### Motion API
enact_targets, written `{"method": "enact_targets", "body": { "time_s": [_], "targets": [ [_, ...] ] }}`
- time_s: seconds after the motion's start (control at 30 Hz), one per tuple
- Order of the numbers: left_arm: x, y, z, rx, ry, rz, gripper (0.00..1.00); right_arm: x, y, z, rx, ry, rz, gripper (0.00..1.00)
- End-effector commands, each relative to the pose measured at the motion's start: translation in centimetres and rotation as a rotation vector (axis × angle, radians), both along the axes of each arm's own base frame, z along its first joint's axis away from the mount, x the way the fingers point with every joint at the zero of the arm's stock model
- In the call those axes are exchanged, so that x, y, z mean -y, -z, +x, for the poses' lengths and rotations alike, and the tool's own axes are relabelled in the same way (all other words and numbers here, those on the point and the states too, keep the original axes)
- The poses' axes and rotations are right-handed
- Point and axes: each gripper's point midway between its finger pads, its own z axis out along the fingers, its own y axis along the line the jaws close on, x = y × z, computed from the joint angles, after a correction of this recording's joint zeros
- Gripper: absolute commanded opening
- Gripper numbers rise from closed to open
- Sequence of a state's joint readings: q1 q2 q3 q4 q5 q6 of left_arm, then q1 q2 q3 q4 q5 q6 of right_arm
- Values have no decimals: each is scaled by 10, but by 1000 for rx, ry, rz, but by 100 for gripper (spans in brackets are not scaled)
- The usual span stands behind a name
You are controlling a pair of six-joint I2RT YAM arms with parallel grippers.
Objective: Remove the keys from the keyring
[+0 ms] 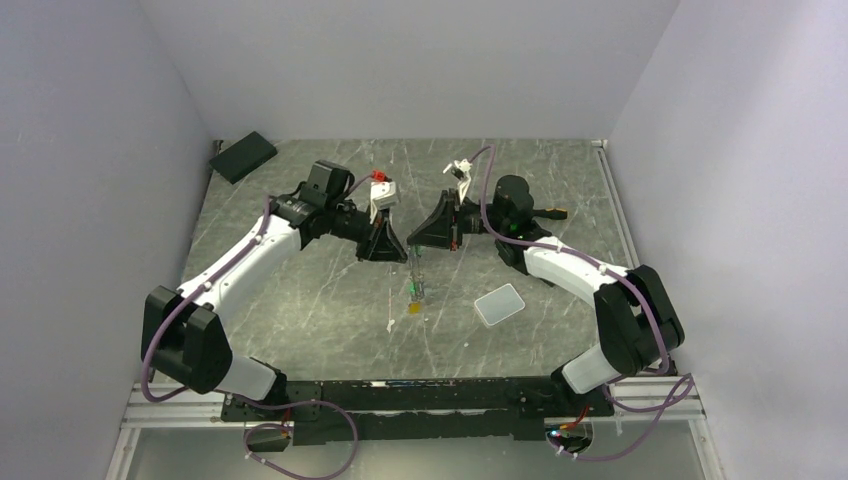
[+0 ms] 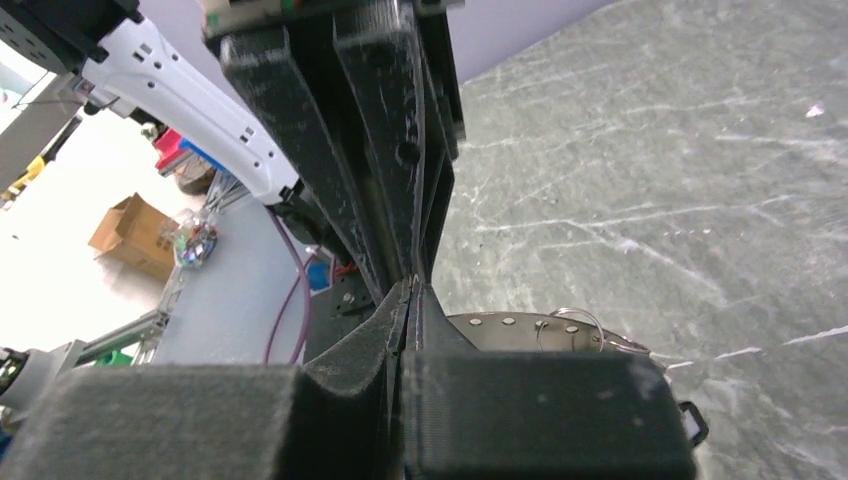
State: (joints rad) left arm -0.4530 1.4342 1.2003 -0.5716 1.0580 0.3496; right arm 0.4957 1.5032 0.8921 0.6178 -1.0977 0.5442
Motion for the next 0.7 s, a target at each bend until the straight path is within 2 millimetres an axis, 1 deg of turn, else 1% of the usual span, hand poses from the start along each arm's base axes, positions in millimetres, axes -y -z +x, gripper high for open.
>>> {"method": "enact_targets", "body": {
  "time_s": [0.0, 0.1, 0.13, 0.2, 0.3, 0.37, 0.43, 0.53, 0.67],
  "targets": [
    [3, -2, -20, -38, 49, -16, 13, 4, -50, 10, 170, 69, 124, 0],
    [2, -3, -20, -32, 50, -17, 9, 4, -50, 10, 169, 71, 126, 0],
    [1, -4, -21, -32, 51, -14, 10, 4, -49, 10, 170, 66, 127, 0],
    [-1, -9, -22, -29, 50, -18, 15, 5, -48, 8, 177, 56, 124, 0],
    [-13, -28, -15, -9, 23, -52, 19, 6, -46, 4, 194, 36, 117, 0],
    [-22, -44, -9, 14, -1, -92, 20, 7, -47, 0, 205, 18, 124, 0],
    [-27, -55, -6, 30, -14, -114, 20, 7, -49, -3, 210, 3, 135, 0],
    [-28, -60, 1, 25, -42, -127, 19, 7, -54, -7, 215, -11, 157, 0],
    [-23, -65, 6, -59, -65, -178, 20, 8, -56, -7, 207, -7, 176, 0]
  ]
}}
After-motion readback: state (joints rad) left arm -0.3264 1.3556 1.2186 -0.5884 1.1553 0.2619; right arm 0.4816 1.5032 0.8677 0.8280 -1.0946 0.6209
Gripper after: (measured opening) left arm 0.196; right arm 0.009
